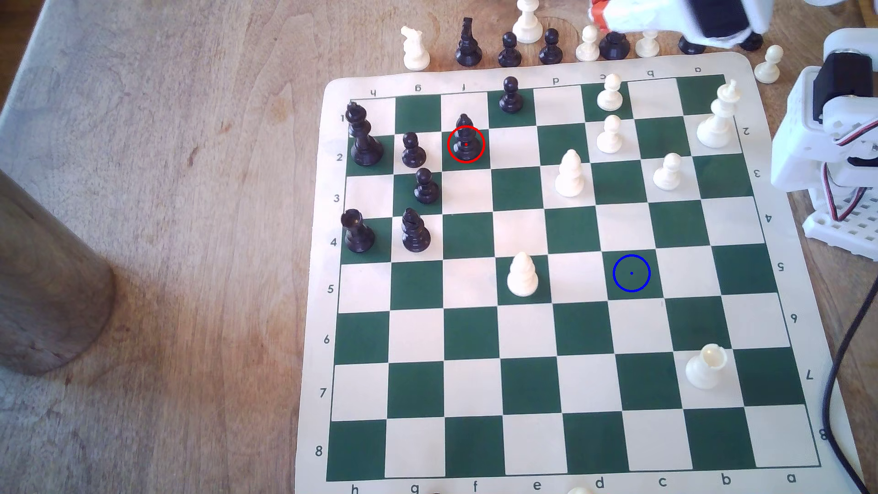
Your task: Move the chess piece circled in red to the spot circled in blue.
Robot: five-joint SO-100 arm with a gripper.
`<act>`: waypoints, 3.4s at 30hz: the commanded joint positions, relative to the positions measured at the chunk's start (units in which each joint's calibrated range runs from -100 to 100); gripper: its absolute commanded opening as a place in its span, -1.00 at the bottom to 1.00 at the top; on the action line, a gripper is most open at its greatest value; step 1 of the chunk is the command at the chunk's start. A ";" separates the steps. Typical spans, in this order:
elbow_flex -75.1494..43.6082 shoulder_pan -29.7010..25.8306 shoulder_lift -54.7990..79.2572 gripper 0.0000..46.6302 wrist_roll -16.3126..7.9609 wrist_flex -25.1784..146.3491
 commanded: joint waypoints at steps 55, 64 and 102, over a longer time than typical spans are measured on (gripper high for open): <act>-44.38 -0.37 71.17 -0.33 -4.44 -11.05; -44.47 -1.07 74.14 -0.34 -4.54 -12.77; -42.20 -1.93 76.35 -0.51 -3.86 -12.28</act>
